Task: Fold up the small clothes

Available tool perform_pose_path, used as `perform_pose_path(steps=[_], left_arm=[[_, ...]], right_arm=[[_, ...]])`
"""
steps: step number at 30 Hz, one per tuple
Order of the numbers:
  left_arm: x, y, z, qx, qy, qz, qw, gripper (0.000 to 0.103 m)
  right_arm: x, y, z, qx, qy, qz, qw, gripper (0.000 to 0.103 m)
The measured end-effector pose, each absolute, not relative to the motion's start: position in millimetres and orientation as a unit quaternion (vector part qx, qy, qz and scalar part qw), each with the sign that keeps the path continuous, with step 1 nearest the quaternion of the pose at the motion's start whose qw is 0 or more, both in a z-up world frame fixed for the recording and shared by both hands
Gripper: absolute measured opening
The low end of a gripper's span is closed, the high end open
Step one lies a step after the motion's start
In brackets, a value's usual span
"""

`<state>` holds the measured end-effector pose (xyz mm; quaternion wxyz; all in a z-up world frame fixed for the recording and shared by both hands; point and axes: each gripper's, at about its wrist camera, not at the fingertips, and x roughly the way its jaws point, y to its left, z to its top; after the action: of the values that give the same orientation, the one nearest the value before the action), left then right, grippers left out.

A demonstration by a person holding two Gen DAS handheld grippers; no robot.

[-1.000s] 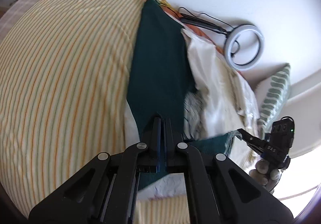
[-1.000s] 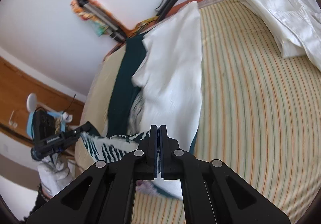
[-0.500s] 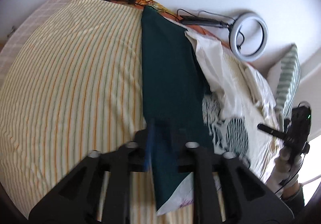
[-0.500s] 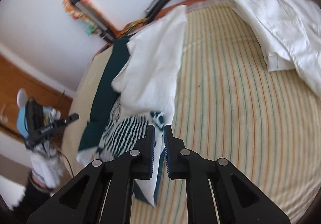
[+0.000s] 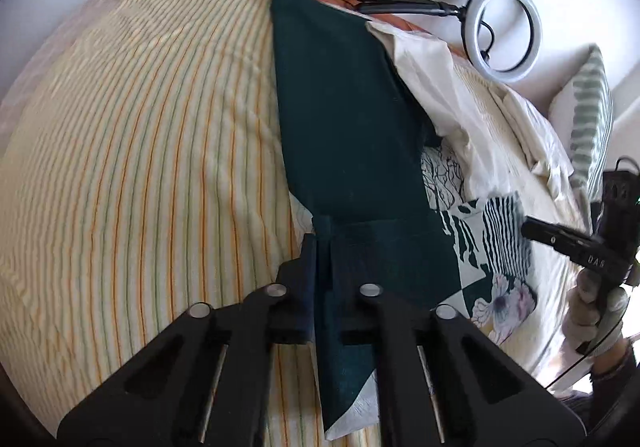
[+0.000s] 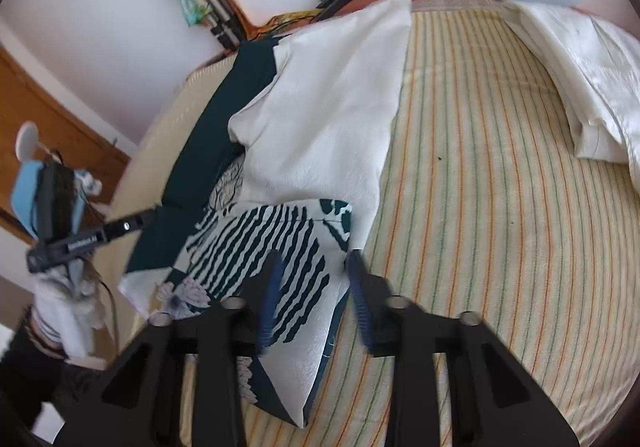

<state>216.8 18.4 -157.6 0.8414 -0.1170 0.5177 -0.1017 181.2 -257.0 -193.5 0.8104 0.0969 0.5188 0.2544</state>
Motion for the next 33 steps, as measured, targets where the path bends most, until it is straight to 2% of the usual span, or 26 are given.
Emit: perform_pose_path(steps=[1, 5, 11, 25, 33], left_arm=[[214.6, 15.6, -155.7, -0.107, 0.513, -0.102, 0.846, 0.002], [208.8, 10.4, -146.1, -0.087, 0.496, -0.100, 0.858, 0.001], [202.9, 3.6, -139.3, -0.038, 0.481, -0.086, 0.871, 0.001], [220.7, 7.4, -128.6, -0.051, 0.455, -0.087, 0.885, 0.001], [248.3, 16.7, -152.1, -0.057, 0.453, -0.049, 0.888, 0.001]], right_arm=[[179.3, -254.2, -191.1, 0.088, 0.515, 0.255, 0.813, 0.006], [173.3, -249.2, -178.7, 0.073, 0.494, 0.257, 0.827, 0.003], [173.1, -246.2, -175.3, 0.047, 0.489, 0.244, 0.836, 0.001], [184.4, -257.0, -167.9, 0.058, 0.469, 0.215, 0.854, 0.000], [205.3, -263.1, -181.8, 0.052, 0.467, 0.170, 0.866, 0.000]])
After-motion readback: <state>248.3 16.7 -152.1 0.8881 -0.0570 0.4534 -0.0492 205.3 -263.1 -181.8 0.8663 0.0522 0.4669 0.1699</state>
